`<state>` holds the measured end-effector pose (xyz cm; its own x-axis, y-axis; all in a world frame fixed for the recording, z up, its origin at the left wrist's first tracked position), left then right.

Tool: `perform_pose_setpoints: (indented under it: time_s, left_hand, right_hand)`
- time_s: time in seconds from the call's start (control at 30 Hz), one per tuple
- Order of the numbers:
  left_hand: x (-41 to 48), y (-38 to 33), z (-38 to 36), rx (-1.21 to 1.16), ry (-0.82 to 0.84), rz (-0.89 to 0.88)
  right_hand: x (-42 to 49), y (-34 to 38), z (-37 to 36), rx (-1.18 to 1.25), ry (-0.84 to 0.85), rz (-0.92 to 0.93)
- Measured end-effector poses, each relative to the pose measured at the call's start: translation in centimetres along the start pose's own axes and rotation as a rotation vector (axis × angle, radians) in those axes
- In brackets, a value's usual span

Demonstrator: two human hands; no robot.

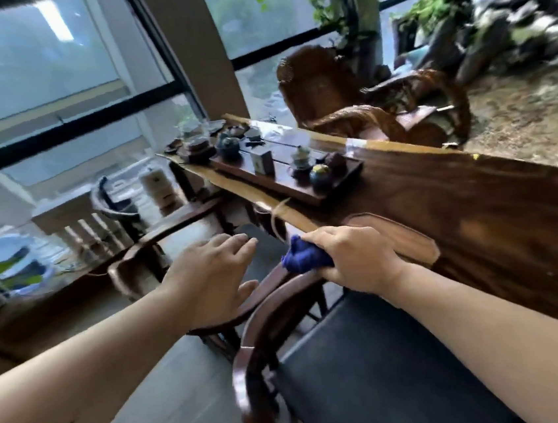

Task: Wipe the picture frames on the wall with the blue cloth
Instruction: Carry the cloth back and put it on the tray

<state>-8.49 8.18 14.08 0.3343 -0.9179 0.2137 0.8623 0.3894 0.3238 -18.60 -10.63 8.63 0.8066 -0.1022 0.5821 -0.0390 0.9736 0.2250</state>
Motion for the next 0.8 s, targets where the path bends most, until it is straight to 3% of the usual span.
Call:
perform_pose_setpoints:
  time_s: [0.23, 0.43, 0.8]
  left_hand:
    - [8.0, -8.9, -5.1, -0.099, 0.012, -0.178]
    - [14.2, -12.2, -12.7, -0.139, 0.021, -0.277]
    - [18.7, -10.7, -24.1, -0.152, 0.005, -0.184]
  right_hand:
    - [-7.6, -10.0, -0.3, -0.071, 0.09, -0.233]
    - [-10.0, -17.3, -3.5, -0.151, 0.094, -0.386]
    - [-7.2, -27.8, -14.8, -0.288, 0.148, -0.439]
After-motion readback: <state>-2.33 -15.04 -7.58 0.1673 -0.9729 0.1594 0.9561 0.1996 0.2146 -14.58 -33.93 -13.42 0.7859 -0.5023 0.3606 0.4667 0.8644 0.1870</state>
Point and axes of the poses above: each hand's wrist, its own x-axis towards the middle knuckle, its own z-axis out of the back of the hand, y = z × x, the point moved 3 cm from there along x, towards the middle knuckle, and after that the axes turned 10 degrees about -y, right-handed, at the moved point
